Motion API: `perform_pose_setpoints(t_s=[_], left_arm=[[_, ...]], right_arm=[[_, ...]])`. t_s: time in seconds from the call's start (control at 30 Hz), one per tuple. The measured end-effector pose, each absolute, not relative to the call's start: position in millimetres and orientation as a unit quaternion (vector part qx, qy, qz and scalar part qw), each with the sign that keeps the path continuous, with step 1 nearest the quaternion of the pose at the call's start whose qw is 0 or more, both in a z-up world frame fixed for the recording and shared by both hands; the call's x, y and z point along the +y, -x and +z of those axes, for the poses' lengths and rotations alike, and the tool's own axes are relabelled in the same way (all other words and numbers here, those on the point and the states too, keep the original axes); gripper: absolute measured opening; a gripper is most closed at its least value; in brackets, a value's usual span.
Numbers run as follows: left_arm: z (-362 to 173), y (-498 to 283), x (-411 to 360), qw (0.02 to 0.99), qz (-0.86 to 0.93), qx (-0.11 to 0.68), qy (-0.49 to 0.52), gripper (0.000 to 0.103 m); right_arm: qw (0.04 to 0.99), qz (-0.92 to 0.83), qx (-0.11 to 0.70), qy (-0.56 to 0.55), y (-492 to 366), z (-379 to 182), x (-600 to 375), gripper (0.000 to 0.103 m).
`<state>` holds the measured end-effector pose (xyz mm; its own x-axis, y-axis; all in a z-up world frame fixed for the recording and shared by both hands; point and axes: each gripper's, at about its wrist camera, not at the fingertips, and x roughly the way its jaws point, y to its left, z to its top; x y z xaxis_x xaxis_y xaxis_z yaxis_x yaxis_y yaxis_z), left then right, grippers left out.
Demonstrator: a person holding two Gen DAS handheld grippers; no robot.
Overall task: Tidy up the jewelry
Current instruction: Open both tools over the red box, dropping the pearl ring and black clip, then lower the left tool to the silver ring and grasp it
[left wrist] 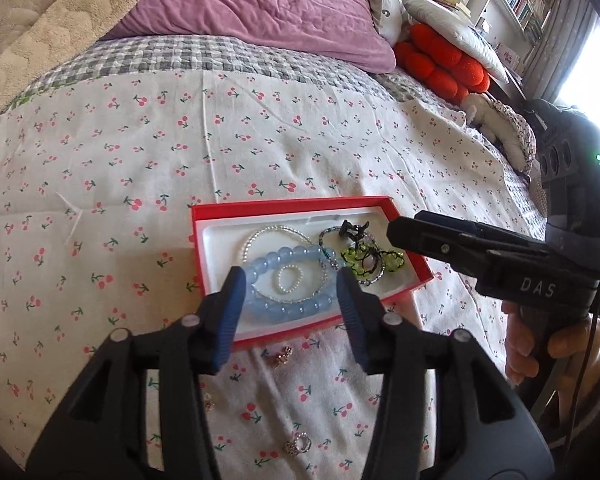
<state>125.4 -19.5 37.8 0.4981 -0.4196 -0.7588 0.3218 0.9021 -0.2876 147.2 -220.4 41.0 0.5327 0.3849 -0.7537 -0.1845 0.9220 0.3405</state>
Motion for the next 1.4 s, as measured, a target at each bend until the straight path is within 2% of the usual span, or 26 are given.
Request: perform_pose_setpoints(t_s=[0.1, 0.2, 0.53, 0.8, 0.83, 0.97, 1.1, 1.4], left_arm=[[44, -117, -9, 0.872, -0.198, 0.446, 0.046, 0.074], [45, -108, 1, 0.878, -0.173, 0.445, 0.036, 0.081], [20, -77, 21, 0.863, -0.135, 0.487, -0.015, 0.082], [3, -50, 21, 0.834, -0.196, 0.514, -0.038, 0.082], [0, -48, 19, 0.832, -0.205, 0.513, -0.045, 0.081], [-9, -39, 9, 0.819, -0.240, 0.517, -0.069, 0.064], [-19, -34, 1, 0.803, -0.264, 0.527, -0.083, 0.043], [-23, -33, -2, 0.792, -0.274, 0.539, -0.087, 0.041]], right_arm=[[0.873, 0.164, 0.450, -0.098, -137, 47, -219, 0.069], [0.877, 0.163, 0.444, -0.086, -124, 50, -219, 0.072], [0.869, 0.178, 0.461, -0.018, -86, 35, -196, 0.073], [0.854, 0.199, 0.481, 0.025, -63, 16, -175, 0.073], [0.853, 0.200, 0.482, 0.027, -61, 14, -174, 0.073], [0.841, 0.216, 0.496, 0.024, -58, 3, -171, 0.070], [0.823, 0.237, 0.517, 0.014, -59, -9, -166, 0.052], [0.796, 0.287, 0.533, 0.017, -62, -21, -148, 0.026]])
